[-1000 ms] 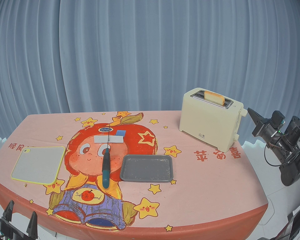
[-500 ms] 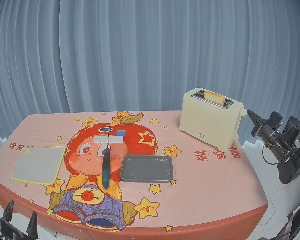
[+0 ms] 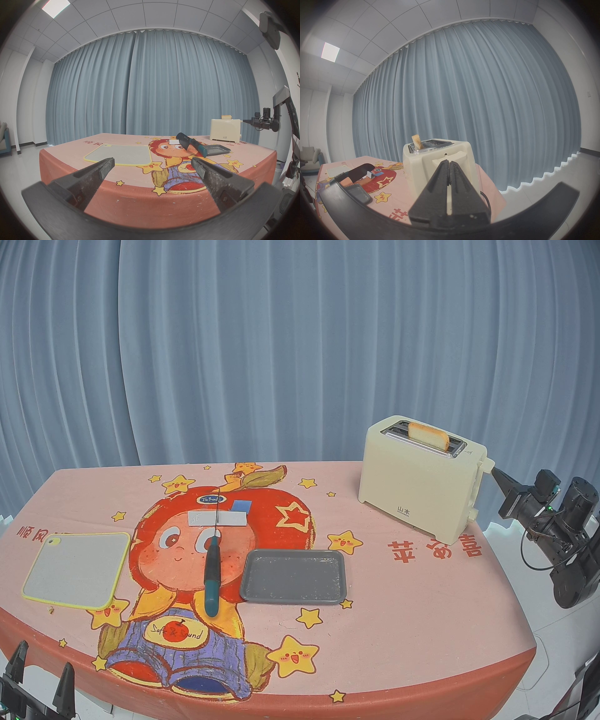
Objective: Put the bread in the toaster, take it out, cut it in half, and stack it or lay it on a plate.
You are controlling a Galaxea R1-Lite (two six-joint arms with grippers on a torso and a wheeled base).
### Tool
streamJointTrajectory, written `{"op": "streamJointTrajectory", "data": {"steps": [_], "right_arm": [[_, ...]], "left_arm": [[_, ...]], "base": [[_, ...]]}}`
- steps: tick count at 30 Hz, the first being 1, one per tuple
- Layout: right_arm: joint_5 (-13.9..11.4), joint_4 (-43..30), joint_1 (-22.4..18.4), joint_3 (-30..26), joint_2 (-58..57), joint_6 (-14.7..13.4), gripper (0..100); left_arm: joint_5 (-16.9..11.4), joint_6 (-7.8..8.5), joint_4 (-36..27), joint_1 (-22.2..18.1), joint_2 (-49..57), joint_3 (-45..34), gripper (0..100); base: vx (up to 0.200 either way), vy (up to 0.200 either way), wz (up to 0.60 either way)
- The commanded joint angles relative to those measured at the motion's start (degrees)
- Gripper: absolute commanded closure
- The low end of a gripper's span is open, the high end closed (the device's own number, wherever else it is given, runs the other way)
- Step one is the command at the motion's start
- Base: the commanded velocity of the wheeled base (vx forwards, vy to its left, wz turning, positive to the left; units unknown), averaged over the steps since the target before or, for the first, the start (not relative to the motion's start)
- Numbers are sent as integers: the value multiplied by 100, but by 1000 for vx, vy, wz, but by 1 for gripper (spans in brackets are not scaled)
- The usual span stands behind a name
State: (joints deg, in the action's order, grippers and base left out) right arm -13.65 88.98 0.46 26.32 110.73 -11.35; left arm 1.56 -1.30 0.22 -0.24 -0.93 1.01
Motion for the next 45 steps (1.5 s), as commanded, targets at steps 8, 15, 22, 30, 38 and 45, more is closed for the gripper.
{"op": "streamJointTrajectory", "data": {"steps": [8,15,22,30,38,45], "right_arm": [[3,58,-2,14,-34,10,100],[-6,58,33,119,-104,1,100],[-15,58,24,172,19,1,100],[-23,58,42,154,133,10,100],[-32,58,33,110,151,10,100],[-32,58,24,110,248,19,100]], "left_arm": [[2,-1,4,-2,5,-101,0],[2,-1,4,-2,5,-101,0],[2,-1,4,-2,5,-101,0],[2,-1,4,-2,5,-101,0],[2,-1,4,-2,5,-101,0],[2,-1,4,-2,5,-101,0]], "base": [[0,0,0],[0,0,0],[0,0,0],[0,0,0],[0,0,0],[0,0,0]]}}
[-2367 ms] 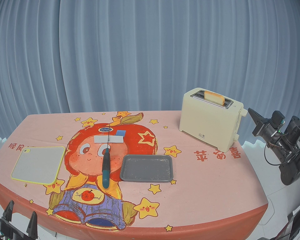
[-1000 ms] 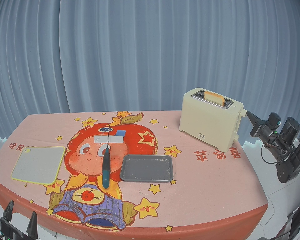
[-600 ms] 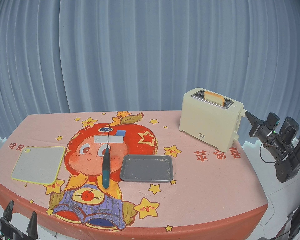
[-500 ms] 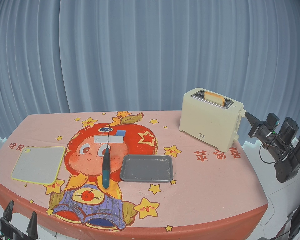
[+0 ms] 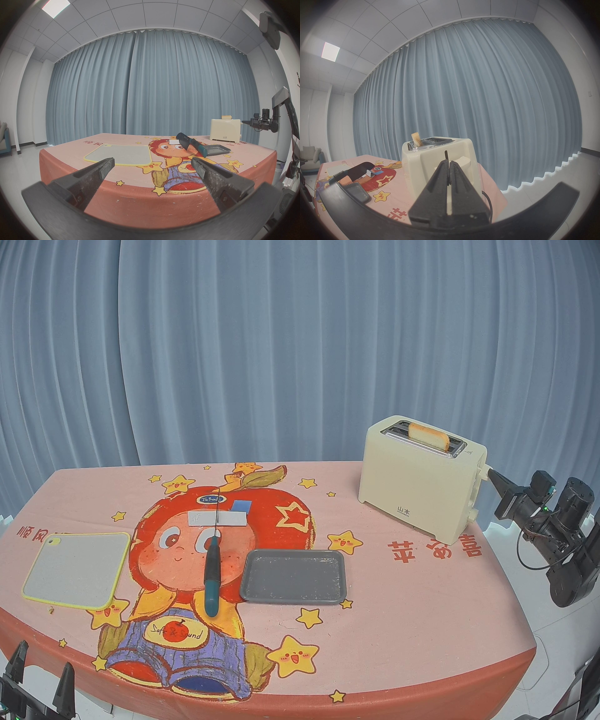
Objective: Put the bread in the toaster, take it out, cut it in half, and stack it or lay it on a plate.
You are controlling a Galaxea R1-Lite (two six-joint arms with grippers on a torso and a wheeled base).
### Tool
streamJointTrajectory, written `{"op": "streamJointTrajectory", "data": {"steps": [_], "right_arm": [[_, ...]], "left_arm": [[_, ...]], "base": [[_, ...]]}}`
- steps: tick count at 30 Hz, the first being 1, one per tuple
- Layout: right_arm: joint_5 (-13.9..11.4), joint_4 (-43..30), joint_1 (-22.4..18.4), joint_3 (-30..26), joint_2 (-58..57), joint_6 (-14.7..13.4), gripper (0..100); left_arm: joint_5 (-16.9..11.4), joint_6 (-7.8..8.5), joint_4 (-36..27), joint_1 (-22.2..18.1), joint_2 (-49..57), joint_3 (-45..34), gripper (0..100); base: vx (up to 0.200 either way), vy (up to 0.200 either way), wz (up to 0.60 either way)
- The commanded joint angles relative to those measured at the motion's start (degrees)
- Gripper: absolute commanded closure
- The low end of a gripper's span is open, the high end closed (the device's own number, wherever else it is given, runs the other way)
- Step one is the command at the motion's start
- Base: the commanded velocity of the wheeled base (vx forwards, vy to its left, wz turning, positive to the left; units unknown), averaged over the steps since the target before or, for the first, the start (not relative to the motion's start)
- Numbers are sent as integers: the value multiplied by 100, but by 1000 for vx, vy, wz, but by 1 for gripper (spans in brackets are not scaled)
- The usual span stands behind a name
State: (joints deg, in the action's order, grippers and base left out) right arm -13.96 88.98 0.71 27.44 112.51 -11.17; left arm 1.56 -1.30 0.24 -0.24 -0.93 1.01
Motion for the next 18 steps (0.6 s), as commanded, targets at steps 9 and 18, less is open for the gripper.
{"op": "streamJointTrajectory", "data": {"steps": [9,18], "right_arm": [[7,58,0,-63,87,0,100],[25,58,-27,-99,219,9,100]], "left_arm": [[2,-1,2,-2,5,-101,0],[2,-1,2,-2,5,-101,0]], "base": [[0,0,0],[0,0,0]]}}
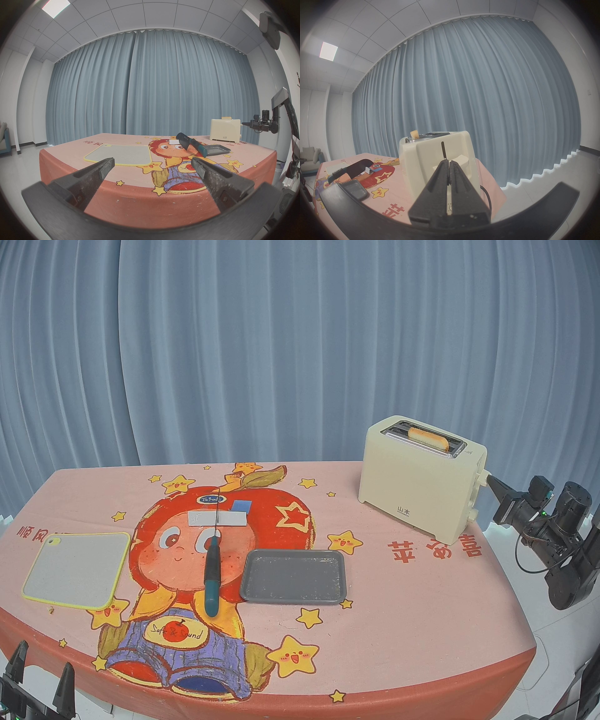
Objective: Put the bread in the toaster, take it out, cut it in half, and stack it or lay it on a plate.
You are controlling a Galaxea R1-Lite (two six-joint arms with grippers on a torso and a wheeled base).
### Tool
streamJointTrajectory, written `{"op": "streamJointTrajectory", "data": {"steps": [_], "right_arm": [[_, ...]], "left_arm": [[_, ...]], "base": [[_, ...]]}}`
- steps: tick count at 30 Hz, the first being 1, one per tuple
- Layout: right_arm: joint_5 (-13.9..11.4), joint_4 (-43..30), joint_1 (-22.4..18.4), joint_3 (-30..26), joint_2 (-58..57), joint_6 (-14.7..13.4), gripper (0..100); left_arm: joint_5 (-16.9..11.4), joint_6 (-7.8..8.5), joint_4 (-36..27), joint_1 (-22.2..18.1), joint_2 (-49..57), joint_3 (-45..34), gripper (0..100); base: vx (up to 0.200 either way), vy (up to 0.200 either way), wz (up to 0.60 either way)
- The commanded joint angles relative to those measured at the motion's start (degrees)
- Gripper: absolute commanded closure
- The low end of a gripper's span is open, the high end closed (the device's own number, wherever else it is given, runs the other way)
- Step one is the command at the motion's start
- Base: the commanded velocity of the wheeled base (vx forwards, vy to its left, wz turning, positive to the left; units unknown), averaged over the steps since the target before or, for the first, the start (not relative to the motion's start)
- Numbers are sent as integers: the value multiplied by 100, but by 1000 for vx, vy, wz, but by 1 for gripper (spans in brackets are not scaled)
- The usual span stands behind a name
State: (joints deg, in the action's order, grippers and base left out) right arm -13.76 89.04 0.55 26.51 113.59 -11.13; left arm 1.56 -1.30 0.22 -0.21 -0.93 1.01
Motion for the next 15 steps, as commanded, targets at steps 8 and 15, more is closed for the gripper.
{"op": "streamJointTrajectory", "data": {"steps": [8,15], "right_arm": [[14,52,-11,-15,321,155,100],[14,52,-11,-24,480,164,100]], "left_arm": [[2,-1,4,-6,5,-101,0],[2,-1,4,-6,5,-101,0]], "base": [[0,0,0],[0,0,0]]}}
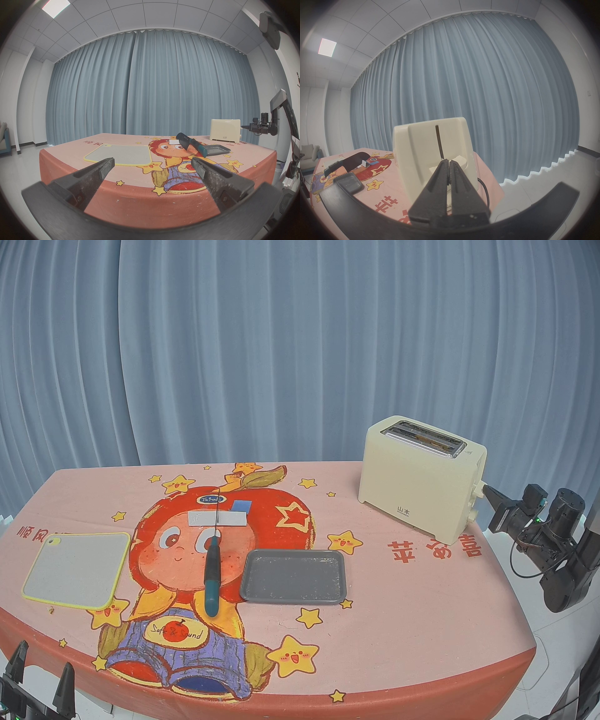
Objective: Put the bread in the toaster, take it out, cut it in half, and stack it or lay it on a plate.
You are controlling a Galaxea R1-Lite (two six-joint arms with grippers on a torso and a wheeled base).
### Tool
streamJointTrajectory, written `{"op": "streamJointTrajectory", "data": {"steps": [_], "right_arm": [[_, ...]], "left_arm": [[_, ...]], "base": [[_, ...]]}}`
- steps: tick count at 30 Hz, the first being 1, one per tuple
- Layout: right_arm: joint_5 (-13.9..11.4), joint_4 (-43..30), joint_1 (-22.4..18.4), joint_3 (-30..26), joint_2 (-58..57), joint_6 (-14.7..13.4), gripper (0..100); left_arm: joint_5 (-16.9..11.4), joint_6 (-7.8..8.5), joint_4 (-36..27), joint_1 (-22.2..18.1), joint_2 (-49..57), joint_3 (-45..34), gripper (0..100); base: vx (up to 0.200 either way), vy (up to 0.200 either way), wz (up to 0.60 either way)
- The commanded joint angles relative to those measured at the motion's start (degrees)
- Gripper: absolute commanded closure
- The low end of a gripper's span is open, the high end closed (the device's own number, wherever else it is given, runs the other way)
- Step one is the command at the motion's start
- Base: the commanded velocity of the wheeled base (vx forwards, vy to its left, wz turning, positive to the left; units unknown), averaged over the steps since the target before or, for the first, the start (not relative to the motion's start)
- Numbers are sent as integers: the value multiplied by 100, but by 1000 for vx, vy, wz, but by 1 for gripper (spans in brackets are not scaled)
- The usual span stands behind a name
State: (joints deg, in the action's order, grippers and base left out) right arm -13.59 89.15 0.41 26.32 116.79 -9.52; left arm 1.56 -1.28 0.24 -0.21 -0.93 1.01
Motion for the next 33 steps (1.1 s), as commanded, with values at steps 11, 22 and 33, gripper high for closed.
{"op": "streamJointTrajectory", "data": {"steps": [11,22,33], "right_arm": [[-3,41,2,-13,187,3,100],[-3,41,38,-48,178,3,100],[-12,50,55,-13,-191,-6,100]], "left_arm": [[2,-4,2,-6,5,-101,0],[2,-4,2,-6,5,-101,0],[2,-4,2,-6,5,-101,0]], "base": [[0,0,0],[0,0,0],[0,0,0]]}}
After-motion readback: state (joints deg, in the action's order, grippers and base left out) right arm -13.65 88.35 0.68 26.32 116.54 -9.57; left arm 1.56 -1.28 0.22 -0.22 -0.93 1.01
